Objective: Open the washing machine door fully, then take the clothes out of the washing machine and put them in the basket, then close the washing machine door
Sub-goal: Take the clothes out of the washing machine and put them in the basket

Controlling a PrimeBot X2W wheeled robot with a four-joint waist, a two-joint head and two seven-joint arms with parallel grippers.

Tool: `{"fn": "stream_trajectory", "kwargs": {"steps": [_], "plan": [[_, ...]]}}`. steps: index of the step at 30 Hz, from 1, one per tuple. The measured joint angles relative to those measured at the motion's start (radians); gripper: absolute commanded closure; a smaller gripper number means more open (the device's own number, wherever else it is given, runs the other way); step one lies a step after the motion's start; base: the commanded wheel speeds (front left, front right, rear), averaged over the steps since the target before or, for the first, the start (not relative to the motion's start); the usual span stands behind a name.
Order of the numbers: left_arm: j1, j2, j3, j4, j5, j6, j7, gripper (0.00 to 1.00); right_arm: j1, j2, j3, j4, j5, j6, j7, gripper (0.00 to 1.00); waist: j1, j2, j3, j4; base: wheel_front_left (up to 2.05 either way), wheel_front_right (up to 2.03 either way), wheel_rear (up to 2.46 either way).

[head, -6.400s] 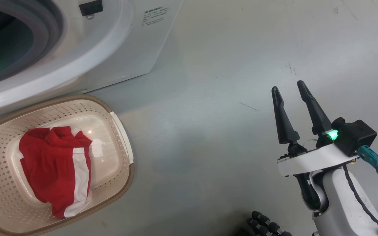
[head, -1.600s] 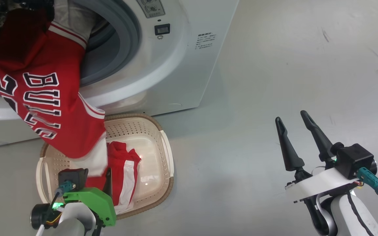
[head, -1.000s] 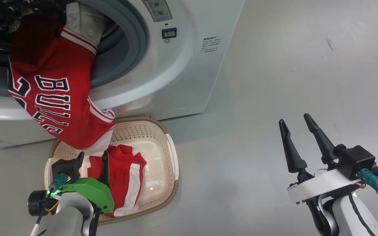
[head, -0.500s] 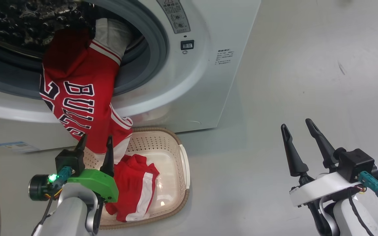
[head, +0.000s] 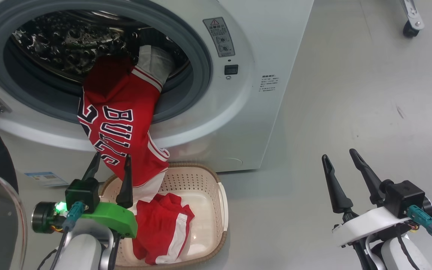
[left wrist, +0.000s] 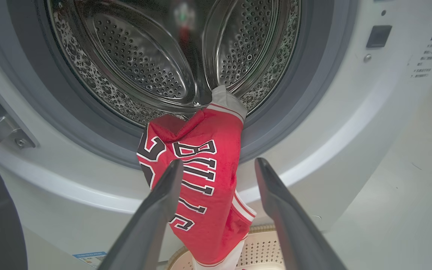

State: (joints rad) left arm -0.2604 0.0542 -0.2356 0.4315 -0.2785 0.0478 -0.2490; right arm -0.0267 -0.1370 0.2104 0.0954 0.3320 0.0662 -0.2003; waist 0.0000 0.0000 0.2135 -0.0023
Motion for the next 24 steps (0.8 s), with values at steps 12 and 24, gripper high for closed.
{"fn": "stream_trajectory", "kwargs": {"steps": [12,24], "plan": [[0.122,0.011,0.002,-0.092,0.004,0.015,0.0,0.0,0.039,0.001,0.012,0.002,-0.002,-0.016,0.01,0.0,0.0,0.0,-0.077,0.02,0.0,0.0,0.0],[0.19,0.018,0.003,-0.179,0.004,0.028,0.03,0.0,0.06,0.001,0.014,-0.017,-0.008,-0.027,0.02,0.0,0.0,0.0,-0.091,0.013,0.0,0.0,0.0]]}}
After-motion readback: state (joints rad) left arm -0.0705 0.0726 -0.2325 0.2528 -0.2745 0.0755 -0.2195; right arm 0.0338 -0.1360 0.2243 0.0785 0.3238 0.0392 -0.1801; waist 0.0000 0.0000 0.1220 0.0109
